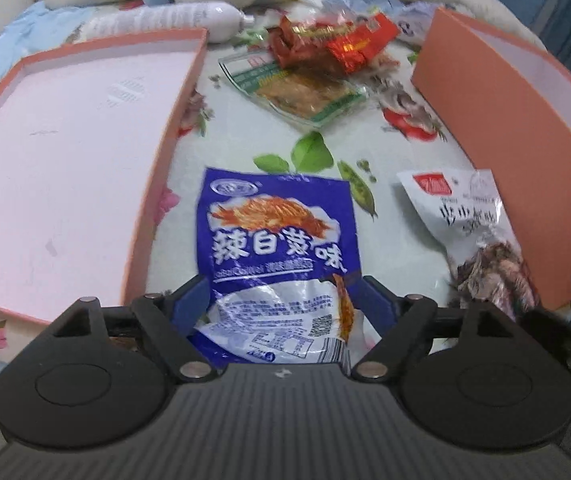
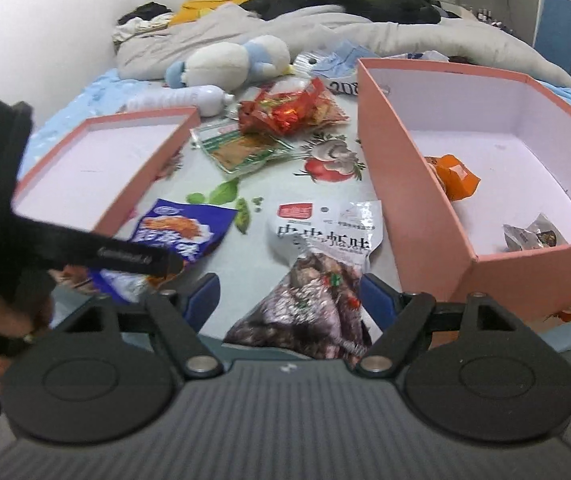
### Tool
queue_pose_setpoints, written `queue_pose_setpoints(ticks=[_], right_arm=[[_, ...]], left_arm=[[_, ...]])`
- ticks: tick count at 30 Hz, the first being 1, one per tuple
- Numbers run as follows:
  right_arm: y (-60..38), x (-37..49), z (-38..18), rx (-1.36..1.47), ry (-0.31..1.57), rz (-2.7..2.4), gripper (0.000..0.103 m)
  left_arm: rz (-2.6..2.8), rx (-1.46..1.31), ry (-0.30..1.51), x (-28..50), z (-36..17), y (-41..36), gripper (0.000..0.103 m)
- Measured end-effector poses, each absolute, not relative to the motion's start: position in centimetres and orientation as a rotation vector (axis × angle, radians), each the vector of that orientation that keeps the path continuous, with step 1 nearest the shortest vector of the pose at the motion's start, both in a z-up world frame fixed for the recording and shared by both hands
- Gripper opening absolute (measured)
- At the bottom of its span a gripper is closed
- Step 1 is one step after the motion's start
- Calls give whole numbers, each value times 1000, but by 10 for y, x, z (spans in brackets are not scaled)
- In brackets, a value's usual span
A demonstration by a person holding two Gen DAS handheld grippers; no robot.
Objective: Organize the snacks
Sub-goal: 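Lift the blue packet with the left gripper while the right gripper lifts the white bag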
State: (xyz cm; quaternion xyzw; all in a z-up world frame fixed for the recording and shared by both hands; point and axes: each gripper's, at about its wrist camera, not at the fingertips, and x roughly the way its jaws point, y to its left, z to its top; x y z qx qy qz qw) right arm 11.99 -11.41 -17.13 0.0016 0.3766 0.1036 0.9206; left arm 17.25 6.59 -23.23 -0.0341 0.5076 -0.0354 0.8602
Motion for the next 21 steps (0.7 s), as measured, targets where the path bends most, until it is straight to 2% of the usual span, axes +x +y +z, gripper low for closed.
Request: queue_pose_setpoints(ticks=[16,18,21], right_arm=[[-100,154,-214,-84,857,160,73],[-98,157,-216,-95,852,164,73],[-99,163,-222,-80,870,185,73]], left_arm=[[-59,6,1073,174,-248,53,84],[-55,20,1082,176,-248,51,83],[-46,52,1094,179,-248,48,75]])
